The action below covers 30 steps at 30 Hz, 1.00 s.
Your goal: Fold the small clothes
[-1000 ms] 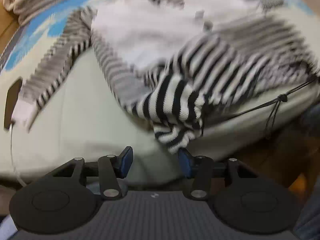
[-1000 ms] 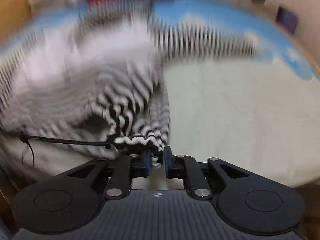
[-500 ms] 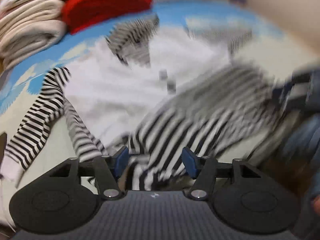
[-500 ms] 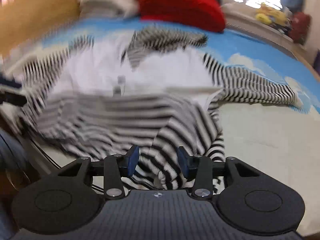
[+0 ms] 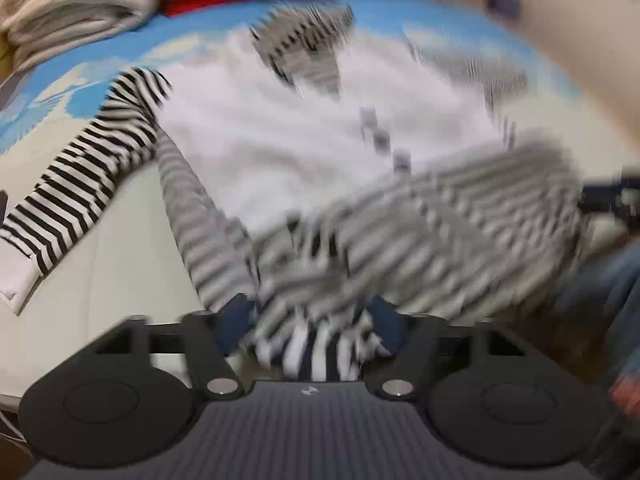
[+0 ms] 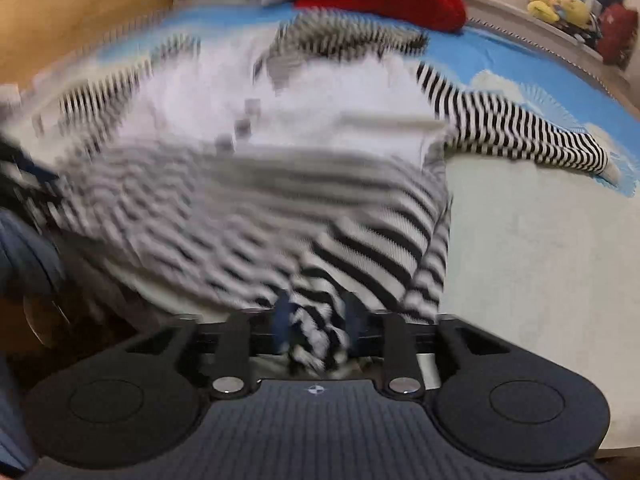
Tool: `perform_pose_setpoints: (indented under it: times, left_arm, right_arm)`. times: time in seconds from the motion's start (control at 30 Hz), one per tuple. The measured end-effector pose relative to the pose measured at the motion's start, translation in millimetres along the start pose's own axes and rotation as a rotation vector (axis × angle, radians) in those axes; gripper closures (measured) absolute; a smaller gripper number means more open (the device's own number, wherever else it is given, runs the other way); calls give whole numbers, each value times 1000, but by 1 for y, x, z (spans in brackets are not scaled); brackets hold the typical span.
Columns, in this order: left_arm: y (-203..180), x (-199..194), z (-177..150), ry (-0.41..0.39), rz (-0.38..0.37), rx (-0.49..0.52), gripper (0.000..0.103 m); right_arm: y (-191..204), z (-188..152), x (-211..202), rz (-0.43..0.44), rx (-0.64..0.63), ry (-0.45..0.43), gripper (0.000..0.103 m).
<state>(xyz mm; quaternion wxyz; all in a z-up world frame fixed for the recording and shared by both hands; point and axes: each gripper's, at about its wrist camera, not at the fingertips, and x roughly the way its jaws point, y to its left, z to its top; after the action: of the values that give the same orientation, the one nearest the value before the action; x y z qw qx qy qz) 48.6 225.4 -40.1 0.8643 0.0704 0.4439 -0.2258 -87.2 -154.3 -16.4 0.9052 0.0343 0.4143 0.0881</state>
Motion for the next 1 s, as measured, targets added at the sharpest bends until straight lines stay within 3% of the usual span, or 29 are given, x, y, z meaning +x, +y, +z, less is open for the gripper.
perform_pose_setpoints:
  times: [0.1,0.2,0.3,0.43,0.6,0.7,0.77,0.83,0.87,0.9,0.93,0.97,1.0]
  left_arm:
    - [25,-11,32,-104,25,-94,18]
    - [43,-2,78,-180,109,-121,18]
    - [50,22,137,-233,175,-105,18]
    - [44,71,221,-287,198,-54,16]
    - [17,166,321,-249,153,3,14]
    - [-9,229,368,-194,108,59,9]
    - [-27,268,388,-145,139,127,2]
    - [-45,306,404,-113,212,203,3]
    - [-52,323,409,-111,256,241,11]
    - [-55,338,416,-112,283,267,55]
    - [-52,351,424,-88,290,258,99]
    - [-43,361,434,-63,287,196,99]
    - [-29,364,442,-90,296,115,101]
  right_arm:
    - [-38,32,-16,19,209,-110,31]
    - [-82,65,-3,-42,382,-154,31]
    - [-132,98,33,-122,561,-172,30]
    - [-201,128,98,-217,825,-174,30]
    - [-270,149,160,-430,1020,-198,30]
    - [-313,153,183,-483,1129,-222,29]
    - [-335,161,191,-501,1117,-289,24]
    - [-353,168,201,-484,1089,-293,22]
    - [-358,171,204,-491,1062,-295,40]
    - [-362,174,205,-518,1029,-268,101]
    - [-366,173,203,-545,1021,-258,97]
    - [-367,168,197,-581,1018,-267,99]
    - [-370,162,190,-616,1000,-268,99]
